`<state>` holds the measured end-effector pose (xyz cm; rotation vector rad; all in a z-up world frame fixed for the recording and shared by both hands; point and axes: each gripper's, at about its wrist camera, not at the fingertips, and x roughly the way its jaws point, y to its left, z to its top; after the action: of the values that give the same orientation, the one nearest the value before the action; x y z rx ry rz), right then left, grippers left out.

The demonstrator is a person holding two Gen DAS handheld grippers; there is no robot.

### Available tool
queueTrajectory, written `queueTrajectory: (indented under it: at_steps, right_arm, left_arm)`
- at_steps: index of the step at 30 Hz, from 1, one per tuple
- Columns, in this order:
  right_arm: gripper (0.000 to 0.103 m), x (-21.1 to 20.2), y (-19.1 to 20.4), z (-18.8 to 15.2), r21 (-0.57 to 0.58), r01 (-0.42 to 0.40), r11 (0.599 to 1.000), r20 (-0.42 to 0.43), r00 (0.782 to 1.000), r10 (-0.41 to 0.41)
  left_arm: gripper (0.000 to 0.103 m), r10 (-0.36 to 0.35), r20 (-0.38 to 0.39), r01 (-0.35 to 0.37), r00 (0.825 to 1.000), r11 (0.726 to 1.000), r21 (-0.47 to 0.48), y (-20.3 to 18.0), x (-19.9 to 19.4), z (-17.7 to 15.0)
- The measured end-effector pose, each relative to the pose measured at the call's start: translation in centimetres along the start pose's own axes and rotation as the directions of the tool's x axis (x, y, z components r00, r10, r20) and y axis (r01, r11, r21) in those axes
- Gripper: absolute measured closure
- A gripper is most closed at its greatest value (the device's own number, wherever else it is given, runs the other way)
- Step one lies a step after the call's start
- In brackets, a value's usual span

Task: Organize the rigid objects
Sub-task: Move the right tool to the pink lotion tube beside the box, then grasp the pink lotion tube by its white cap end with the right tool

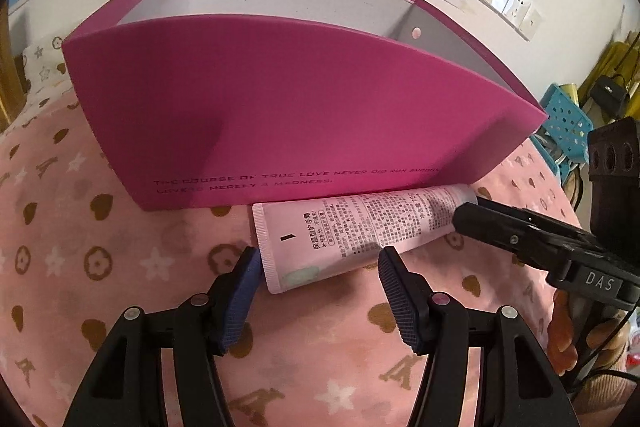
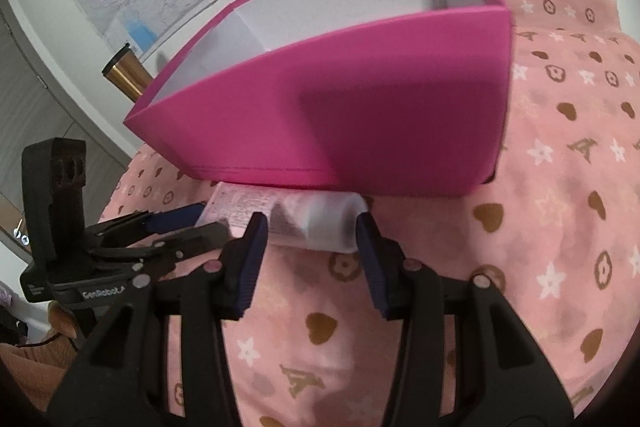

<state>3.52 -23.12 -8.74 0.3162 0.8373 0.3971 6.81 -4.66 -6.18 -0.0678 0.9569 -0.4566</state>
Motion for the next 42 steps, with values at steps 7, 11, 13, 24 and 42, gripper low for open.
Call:
queueTrajectory:
  at_steps: [7,11,13,24,42]
  right_arm:
    - [0.055,-0.4,0.1,-0.2,-0.011,0.016,1.0,-0.006,1.0,-0.016]
    - [0.055,-1.2,0.2,-0.7,-0.007,0.013,1.0,-0.003,1.0,-0.013]
    - [0.054,-1.5,0.2,-0.8,-0.005,0.003,1.0,-0.002,1.0,-0.003]
    - [0.054,-2.6,0.2,-1.8,0.001,-0.001,1.0,0.001,1.0,0.001]
    - [0.054,-4.5,0.2,-2.0,-0.008,0.014,1.0,0.033,0.999,-0.014]
  left_arm:
    - [0.039,-0.023,-0.004,0.023,1.0,1.0,-0.001,-0.7,-0.2,-0.4]
    - [0.039,-0.035,-0.003,0.035,0.999,0.999,-0.003,-0.5,-1.0,-0.8]
    - [0.039,-0.04,-0.002,0.04,0.999,0.999,0.0,-0.7,-1.1,-0.9]
    - [0.039,-0.033,0.01,0.033,0.999,0.999,0.033,-2.0,-1.9,-1.1]
    - [0.039,-0.027,0.047,0.024,0.999,0.997,0.067,-3.8,-3.4,-1.3]
